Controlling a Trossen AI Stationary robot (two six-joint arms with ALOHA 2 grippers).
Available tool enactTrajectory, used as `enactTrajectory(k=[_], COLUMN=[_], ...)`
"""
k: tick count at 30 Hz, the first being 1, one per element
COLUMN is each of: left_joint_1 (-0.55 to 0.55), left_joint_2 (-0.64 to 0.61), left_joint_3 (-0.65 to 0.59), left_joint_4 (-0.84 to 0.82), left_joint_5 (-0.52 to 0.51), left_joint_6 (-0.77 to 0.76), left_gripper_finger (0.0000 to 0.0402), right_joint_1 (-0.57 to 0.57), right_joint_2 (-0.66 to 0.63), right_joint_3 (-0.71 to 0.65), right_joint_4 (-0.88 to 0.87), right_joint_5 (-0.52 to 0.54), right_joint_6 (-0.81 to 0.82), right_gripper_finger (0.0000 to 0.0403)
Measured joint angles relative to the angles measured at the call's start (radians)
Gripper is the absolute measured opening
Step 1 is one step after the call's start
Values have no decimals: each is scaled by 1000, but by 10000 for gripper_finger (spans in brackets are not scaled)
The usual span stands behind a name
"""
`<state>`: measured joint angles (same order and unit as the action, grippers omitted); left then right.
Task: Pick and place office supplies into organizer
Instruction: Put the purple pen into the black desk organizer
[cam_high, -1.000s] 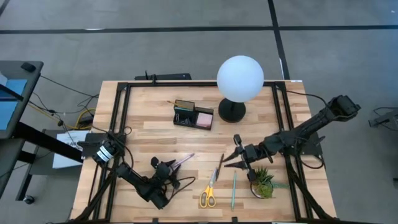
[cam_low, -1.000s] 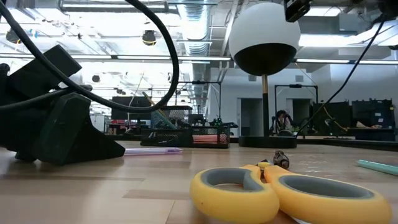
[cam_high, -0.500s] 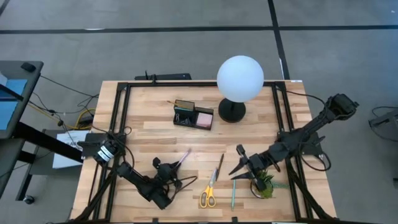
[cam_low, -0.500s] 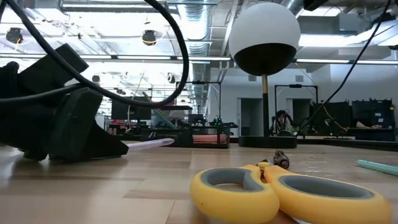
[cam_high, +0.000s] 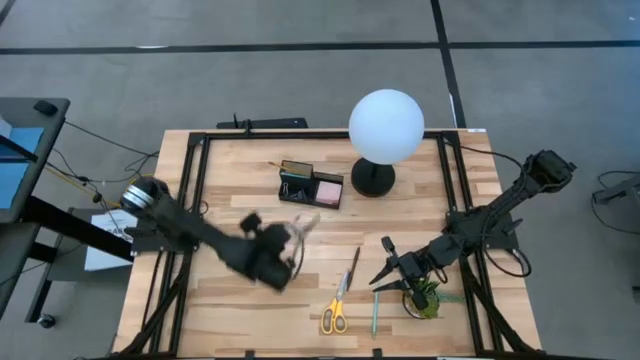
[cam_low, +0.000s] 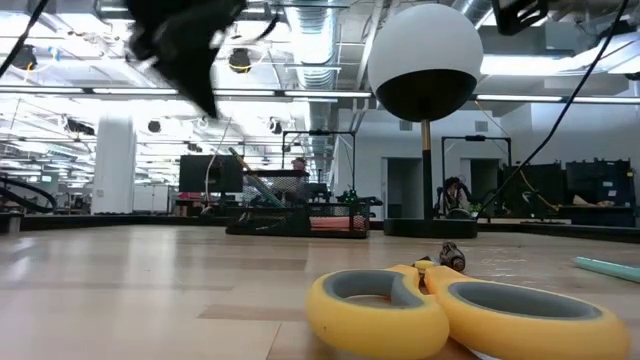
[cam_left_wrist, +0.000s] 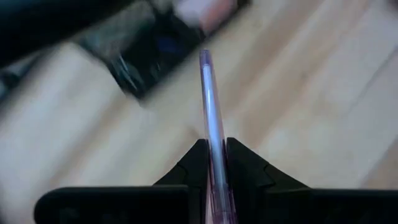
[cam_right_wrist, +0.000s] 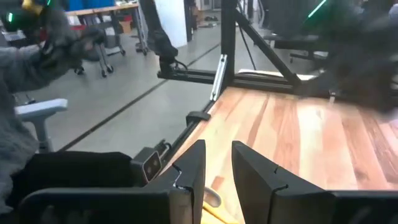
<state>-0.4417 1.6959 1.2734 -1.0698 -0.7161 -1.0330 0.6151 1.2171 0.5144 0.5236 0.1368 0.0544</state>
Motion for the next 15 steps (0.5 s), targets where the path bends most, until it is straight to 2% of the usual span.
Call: enactTrajectory(k=[2, 8, 12, 15], left_joint_1=[83, 401, 573, 656], left_joint_2=[-70, -197, -203, -178], left_joint_3=[45, 110, 112, 112], left_joint_4=[-42, -91, -71, -18], left_joint_5=[10, 233, 367, 473], left_joint_6=[125, 353, 499, 595], left_gripper_finger=[27, 27, 27, 27], right_joint_1=[0, 0, 0, 0], right_joint_2=[0, 0, 0, 0], right_joint_3=[0, 0, 0, 0], right_joint_4=[-2, -21, -40, -59], right_joint_5=[0, 0, 0, 0], right_joint_6=[0, 45, 65, 85], right_gripper_finger=[71, 71, 71, 71])
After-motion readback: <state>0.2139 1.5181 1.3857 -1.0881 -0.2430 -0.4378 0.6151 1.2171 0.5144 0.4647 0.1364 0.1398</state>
